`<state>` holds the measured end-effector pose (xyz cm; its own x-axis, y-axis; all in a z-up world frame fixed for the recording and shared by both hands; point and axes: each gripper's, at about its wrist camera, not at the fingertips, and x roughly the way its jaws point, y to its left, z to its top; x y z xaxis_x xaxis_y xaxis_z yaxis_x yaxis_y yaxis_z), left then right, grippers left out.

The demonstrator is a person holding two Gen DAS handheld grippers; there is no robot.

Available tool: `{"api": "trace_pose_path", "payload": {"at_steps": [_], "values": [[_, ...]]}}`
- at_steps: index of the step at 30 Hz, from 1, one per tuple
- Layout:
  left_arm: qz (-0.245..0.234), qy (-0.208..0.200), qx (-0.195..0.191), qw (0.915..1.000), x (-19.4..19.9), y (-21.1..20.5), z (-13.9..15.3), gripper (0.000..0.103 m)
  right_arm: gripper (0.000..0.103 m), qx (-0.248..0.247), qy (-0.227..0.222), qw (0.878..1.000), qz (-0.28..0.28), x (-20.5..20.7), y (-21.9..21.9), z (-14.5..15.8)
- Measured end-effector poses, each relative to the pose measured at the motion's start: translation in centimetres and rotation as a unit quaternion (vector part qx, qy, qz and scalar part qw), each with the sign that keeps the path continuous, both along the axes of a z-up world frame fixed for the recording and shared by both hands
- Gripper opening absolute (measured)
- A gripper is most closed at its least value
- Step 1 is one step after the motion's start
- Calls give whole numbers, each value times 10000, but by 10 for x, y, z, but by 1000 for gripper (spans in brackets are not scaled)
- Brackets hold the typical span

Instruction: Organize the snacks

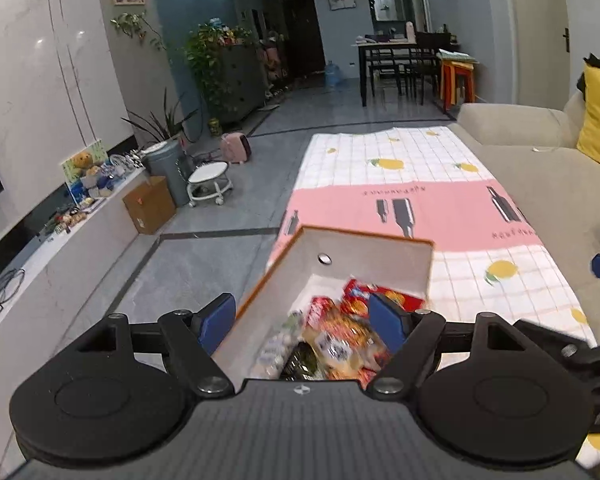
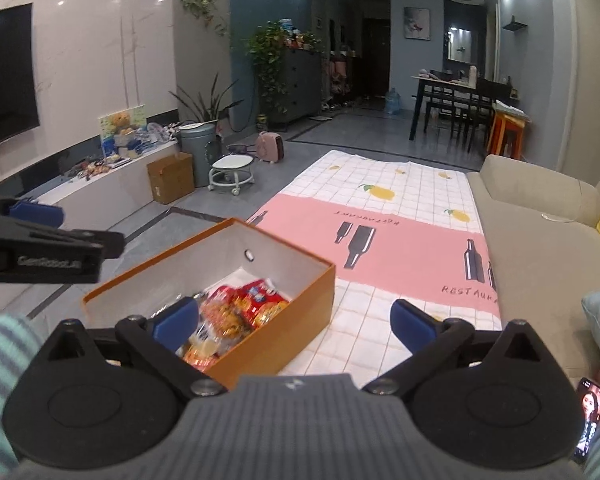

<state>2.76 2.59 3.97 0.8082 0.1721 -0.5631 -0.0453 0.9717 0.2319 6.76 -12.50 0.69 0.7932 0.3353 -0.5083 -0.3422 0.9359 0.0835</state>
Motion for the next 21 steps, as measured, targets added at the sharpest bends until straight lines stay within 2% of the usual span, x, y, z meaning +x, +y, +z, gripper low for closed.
{"api": "trace_pose_path", "payload": {"at_steps": [5, 11, 21], "values": [[-38, 147, -109, 9998, -21, -1, -10, 89, 99, -222, 9, 9997, 85, -26, 3, -9], [116, 404, -232, 9988, -24, 3, -28, 89, 99, -337, 51, 9994, 46, -43, 6, -20], [85, 594, -208, 9980, -26, -4, -37, 89, 99, -379, 57, 9993, -22, -47, 9, -26]]}}
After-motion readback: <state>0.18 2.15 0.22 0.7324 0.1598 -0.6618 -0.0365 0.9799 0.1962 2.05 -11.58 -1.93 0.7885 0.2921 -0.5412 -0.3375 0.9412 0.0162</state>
